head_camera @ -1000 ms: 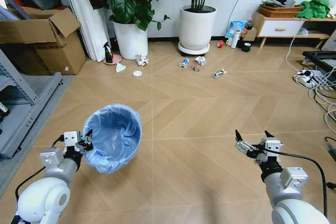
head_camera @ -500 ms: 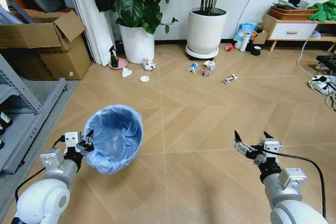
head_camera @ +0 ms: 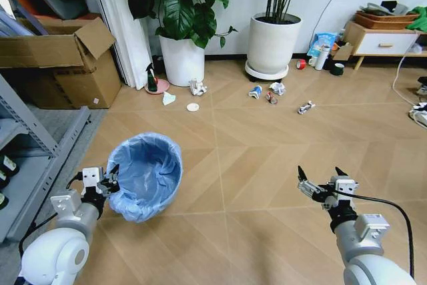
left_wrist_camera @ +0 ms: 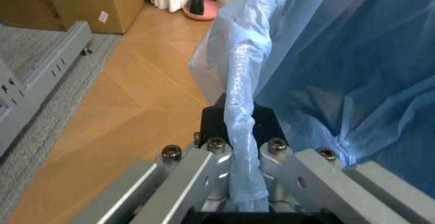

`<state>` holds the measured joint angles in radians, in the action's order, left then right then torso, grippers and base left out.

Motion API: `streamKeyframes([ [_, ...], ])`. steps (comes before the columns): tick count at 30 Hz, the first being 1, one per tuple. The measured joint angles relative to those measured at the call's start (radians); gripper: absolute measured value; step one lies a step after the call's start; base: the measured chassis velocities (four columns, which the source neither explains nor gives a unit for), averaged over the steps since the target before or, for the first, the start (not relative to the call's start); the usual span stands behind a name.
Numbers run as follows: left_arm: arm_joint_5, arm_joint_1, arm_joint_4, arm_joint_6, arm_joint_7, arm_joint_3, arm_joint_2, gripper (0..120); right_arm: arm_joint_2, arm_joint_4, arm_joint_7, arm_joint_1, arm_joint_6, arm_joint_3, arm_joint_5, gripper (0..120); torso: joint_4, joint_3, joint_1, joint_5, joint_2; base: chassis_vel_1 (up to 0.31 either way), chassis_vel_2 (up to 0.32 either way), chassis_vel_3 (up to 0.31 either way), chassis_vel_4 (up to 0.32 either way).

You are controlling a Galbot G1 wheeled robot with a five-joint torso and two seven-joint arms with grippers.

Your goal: Pick up the trash bin and place the garbage on the floor into it.

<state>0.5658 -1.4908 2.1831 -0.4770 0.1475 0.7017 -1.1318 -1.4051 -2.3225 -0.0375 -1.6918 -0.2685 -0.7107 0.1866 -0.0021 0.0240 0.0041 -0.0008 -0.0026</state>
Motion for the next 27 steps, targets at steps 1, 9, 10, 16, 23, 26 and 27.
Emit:
streamKeyframes([
  [1, 0.0, 0.0, 0.0, 0.0, -0.001, 0.0, 0.0, 0, 0.0, 0.0, 0.0, 0.0, 0.0, 0.0, 0.0, 100, -0.0001, 0.0, 0.0, 0.0001, 0.0, -0.036, 0.244, 0.037, -0.278],
  [9, 0.0, 0.005, 0.0, 0.002, -0.005, -0.002, 0.0, 0, 0.0, 0.006, 0.0, 0.004, 0.003, -0.005, -0.002, 100, -0.0003, 0.0, 0.0, -0.0003, 0.0, -0.054, 0.284, 0.062, -0.276],
  [10, 0.0, 0.005, 0.0, 0.002, -0.005, -0.002, 0.0, 0, 0.0, 0.006, 0.0, 0.004, 0.003, -0.005, -0.002, 100, -0.0003, 0.0, 0.0, -0.0003, 0.0, -0.084, 0.325, 0.075, -0.306],
  [16, -0.004, 0.005, -0.005, 0.004, -0.006, -0.003, -0.002, 0, 0.0, 0.01, 0.0, 0.005, 0.003, -0.005, -0.004, 100, -0.0001, 0.0, 0.0, -0.0003, 0.0, -0.062, 0.313, 0.067, -0.285],
  [23, -0.005, 0.005, -0.008, 0.005, -0.01, -0.003, -0.002, 0, 0.001, 0.013, 0.0, 0.007, 0.003, -0.004, -0.005, 100, 0.0, 0.0, 0.0, -0.0001, 0.0, -0.055, 0.288, 0.057, -0.292],
  [26, -0.006, 0.005, -0.009, 0.006, -0.011, -0.003, -0.002, 0, 0.0, 0.014, 0.0, 0.007, 0.003, -0.004, -0.005, 100, 0.0, 0.0, 0.0, -0.0002, 0.0, -0.102, 0.266, 0.092, -0.268],
  [27, -0.006, 0.005, -0.01, 0.006, -0.011, -0.004, -0.002, 0, 0.0, 0.015, 0.0, 0.007, 0.003, -0.004, -0.005, 100, 0.0002, 0.0, 0.0, 0.0002, 0.0, -0.137, 0.26, 0.178, -0.237],
])
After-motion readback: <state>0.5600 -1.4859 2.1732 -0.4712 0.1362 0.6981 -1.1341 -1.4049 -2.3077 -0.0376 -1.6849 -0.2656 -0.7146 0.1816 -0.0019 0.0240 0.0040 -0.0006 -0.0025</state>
